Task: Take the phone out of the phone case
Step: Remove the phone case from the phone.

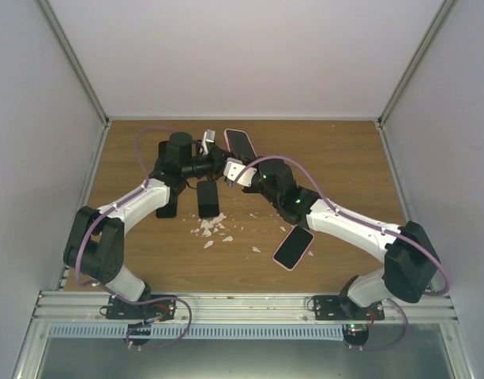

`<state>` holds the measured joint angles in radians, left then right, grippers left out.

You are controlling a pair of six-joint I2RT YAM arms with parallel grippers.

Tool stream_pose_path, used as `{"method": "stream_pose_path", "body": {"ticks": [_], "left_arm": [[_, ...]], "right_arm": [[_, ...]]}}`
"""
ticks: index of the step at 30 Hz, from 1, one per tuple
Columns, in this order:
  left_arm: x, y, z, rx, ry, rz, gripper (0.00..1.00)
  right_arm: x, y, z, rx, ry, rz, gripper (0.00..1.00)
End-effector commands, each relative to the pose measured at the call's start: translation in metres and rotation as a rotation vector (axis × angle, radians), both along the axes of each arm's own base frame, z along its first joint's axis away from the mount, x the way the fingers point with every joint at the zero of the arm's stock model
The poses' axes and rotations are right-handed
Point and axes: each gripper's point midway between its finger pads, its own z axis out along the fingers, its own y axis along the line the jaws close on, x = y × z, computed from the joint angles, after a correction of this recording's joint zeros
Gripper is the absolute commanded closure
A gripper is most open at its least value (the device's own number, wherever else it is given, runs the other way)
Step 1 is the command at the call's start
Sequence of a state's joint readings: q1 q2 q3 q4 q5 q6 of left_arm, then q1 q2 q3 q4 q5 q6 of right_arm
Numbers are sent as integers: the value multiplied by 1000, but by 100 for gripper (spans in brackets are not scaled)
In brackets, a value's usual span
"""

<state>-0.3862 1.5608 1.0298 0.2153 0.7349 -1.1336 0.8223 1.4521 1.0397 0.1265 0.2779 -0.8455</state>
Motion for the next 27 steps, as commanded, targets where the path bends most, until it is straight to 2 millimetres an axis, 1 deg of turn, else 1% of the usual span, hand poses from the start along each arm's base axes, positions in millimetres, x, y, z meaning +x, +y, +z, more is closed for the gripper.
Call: {"method": "stream_pose_path", "body": {"ticks": [1, 6, 13, 16, 20, 25, 27], "left_arm": [[-20, -14, 10, 8, -81, -121, 100], [-5, 0, -8, 65, -50, -45, 100], [15, 26, -36, 152, -12, 65, 100], [22, 36, -42, 179, -2, 104, 100], [28, 46, -49, 208, 6, 137, 100], [32, 55, -58, 239, 21, 167, 100], [34, 58, -58, 242, 13, 172, 100]], "right_arm": [[21, -32, 58, 105, -110, -163, 99], [17, -34, 70, 132, -95, -162, 100], [9, -28, 88, 192, -35, -118, 100], [3, -26, 84, 194, 14, -96, 100], [1, -27, 82, 195, 37, -89, 100], [-1, -27, 86, 200, 44, -86, 100], [-1, -28, 88, 204, 50, -84, 100]]}}
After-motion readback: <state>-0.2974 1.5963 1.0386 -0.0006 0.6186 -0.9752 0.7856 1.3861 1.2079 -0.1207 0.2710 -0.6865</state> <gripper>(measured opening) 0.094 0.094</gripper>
